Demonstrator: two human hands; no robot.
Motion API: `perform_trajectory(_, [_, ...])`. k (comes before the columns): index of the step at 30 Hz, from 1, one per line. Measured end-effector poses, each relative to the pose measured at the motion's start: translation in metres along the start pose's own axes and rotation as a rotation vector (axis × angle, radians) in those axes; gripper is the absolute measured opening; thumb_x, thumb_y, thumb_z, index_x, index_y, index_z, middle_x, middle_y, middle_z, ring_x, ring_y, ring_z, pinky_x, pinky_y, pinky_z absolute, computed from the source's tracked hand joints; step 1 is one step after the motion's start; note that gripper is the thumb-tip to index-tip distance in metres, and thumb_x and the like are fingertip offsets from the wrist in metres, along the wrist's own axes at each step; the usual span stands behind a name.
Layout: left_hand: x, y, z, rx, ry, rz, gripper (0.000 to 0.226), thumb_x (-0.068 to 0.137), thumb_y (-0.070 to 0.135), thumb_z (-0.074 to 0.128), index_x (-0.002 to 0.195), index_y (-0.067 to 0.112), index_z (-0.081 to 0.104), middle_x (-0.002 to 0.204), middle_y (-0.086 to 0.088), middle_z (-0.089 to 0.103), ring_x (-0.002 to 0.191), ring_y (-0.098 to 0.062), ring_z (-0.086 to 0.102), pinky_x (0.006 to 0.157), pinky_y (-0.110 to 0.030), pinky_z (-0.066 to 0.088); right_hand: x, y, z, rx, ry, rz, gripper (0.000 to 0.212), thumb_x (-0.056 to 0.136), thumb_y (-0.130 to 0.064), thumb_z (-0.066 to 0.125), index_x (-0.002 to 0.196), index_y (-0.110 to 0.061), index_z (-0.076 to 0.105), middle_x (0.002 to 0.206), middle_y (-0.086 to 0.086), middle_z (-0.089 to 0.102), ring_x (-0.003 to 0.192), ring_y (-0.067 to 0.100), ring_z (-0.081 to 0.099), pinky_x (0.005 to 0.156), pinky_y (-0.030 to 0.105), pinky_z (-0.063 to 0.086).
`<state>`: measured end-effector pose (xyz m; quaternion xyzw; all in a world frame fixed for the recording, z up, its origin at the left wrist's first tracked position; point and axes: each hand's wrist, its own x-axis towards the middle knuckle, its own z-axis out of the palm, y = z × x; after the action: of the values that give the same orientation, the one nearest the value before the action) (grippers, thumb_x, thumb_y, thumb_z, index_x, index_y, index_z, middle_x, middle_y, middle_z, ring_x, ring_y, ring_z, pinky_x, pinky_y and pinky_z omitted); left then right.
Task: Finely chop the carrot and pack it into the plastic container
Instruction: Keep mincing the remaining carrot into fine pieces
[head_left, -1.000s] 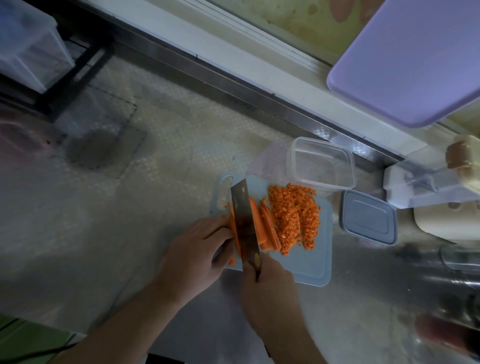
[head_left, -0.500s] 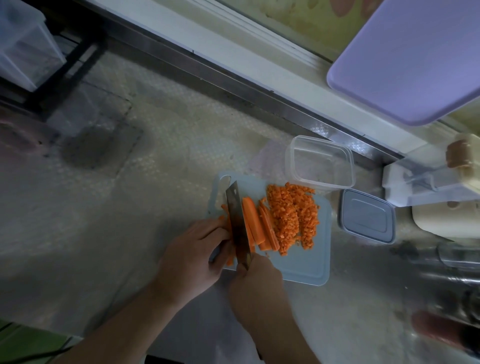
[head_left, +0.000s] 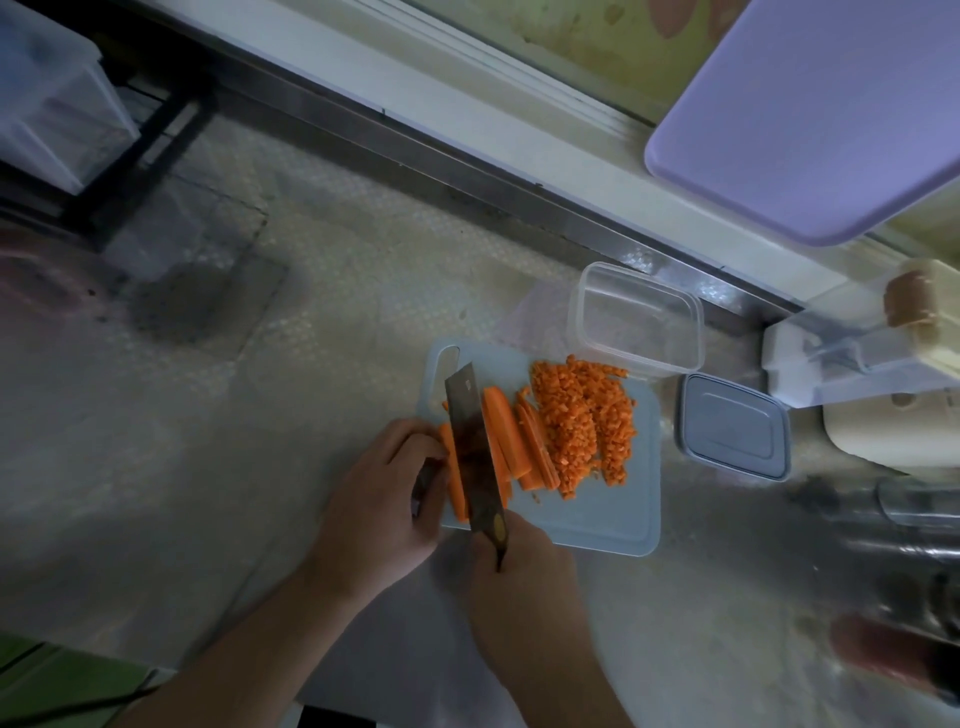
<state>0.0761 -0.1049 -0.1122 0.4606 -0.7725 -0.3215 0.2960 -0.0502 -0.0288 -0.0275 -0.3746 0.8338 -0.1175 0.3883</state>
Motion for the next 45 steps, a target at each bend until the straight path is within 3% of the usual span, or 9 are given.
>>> perform_trajectory(12, [-0.001,-0.004,0.004,0.005,0.030,0.022,0.015,0.089,0.005,0.074,0.092,0.018,0.066,0.102,0.012,0.060,0.081,-0.009,0.062,0.061,-0.030,0.052,0.003,-0.003,0.010,-0.067,-0.072,0.117,0.020,0.098,-0.032,0.048,0.084,-0.024,0.059,0.082,-0.006,0.064,0.074,0.009,0.060,0.063,0.026,0.047])
perform_trajectory(15, [0.000,-0.004,0.004,0.012,0.030,0.018,0.016,0.088,0.004,0.075,0.091,0.017,0.066,0.102,0.012,0.061,0.081,-0.010,0.062,0.061,-0.030,0.051,0.011,-0.007,0.013,-0.087,-0.075,0.136,0.015,0.096,-0.032,0.052,0.085,-0.024,0.060,0.082,-0.006,0.063,0.074,0.011,0.061,0.064,0.030,0.053])
perform_trajectory(20, [0.000,-0.003,0.002,0.001,0.018,0.008,0.015,0.089,0.006,0.074,0.092,0.019,0.066,0.103,0.012,0.059,0.082,-0.008,0.062,0.062,-0.031,0.053,0.011,-0.009,0.012,-0.013,0.046,-0.034,0.016,0.100,-0.020,0.050,0.091,-0.032,0.055,0.077,-0.016,0.052,0.071,0.005,0.049,0.060,0.019,0.037])
perform_trajectory(23, [0.001,-0.001,0.001,-0.010,0.030,-0.032,0.015,0.090,0.011,0.075,0.094,0.021,0.064,0.105,0.015,0.057,0.084,-0.004,0.060,0.063,-0.027,0.052,0.013,-0.002,0.010,-0.010,0.091,-0.072,0.013,0.100,-0.022,0.052,0.091,-0.030,0.055,0.074,-0.013,0.054,0.071,0.009,0.048,0.064,0.025,0.037])
perform_trajectory(26, [0.000,-0.002,0.001,-0.025,0.039,-0.060,0.017,0.090,0.011,0.073,0.095,0.021,0.061,0.105,0.015,0.055,0.084,-0.003,0.058,0.064,-0.025,0.051,0.010,0.003,0.007,-0.046,0.082,-0.060,0.016,0.099,-0.023,0.051,0.084,-0.020,0.056,0.075,-0.007,0.058,0.071,0.009,0.053,0.057,0.025,0.039])
perform_trajectory(28, [0.000,-0.002,0.001,-0.027,0.037,-0.053,0.017,0.091,0.009,0.072,0.094,0.021,0.060,0.104,0.014,0.054,0.083,-0.004,0.057,0.064,-0.026,0.050,0.006,0.001,0.005,-0.039,0.058,-0.055,0.015,0.097,-0.023,0.051,0.085,-0.019,0.058,0.076,-0.005,0.060,0.074,0.007,0.055,0.059,0.019,0.039])
perform_trajectory(34, [0.001,-0.004,0.002,-0.036,0.043,-0.055,0.017,0.089,0.005,0.072,0.091,0.018,0.060,0.099,0.010,0.055,0.082,-0.007,0.058,0.065,-0.026,0.049,0.005,-0.003,0.006,-0.098,-0.033,0.018,0.019,0.097,-0.027,0.046,0.083,-0.021,0.057,0.079,-0.005,0.062,0.071,0.007,0.057,0.055,0.023,0.041])
perform_trajectory(39, [0.002,-0.004,0.002,-0.023,0.043,-0.040,0.015,0.089,0.007,0.072,0.091,0.017,0.061,0.097,0.010,0.057,0.079,-0.007,0.057,0.066,-0.024,0.047,0.010,-0.008,0.014,-0.092,-0.095,0.127,0.020,0.094,-0.036,0.049,0.085,-0.023,0.061,0.081,-0.003,0.065,0.075,0.017,0.066,0.068,0.038,0.060])
perform_trajectory(45, [0.001,-0.002,0.000,-0.009,0.029,-0.061,0.016,0.090,0.009,0.072,0.092,0.019,0.061,0.098,0.013,0.056,0.078,-0.007,0.058,0.061,-0.030,0.050,0.009,-0.010,0.014,-0.050,-0.036,0.051,0.012,0.099,-0.026,0.049,0.089,-0.029,0.053,0.078,-0.010,0.056,0.069,0.004,0.054,0.056,0.013,0.040])
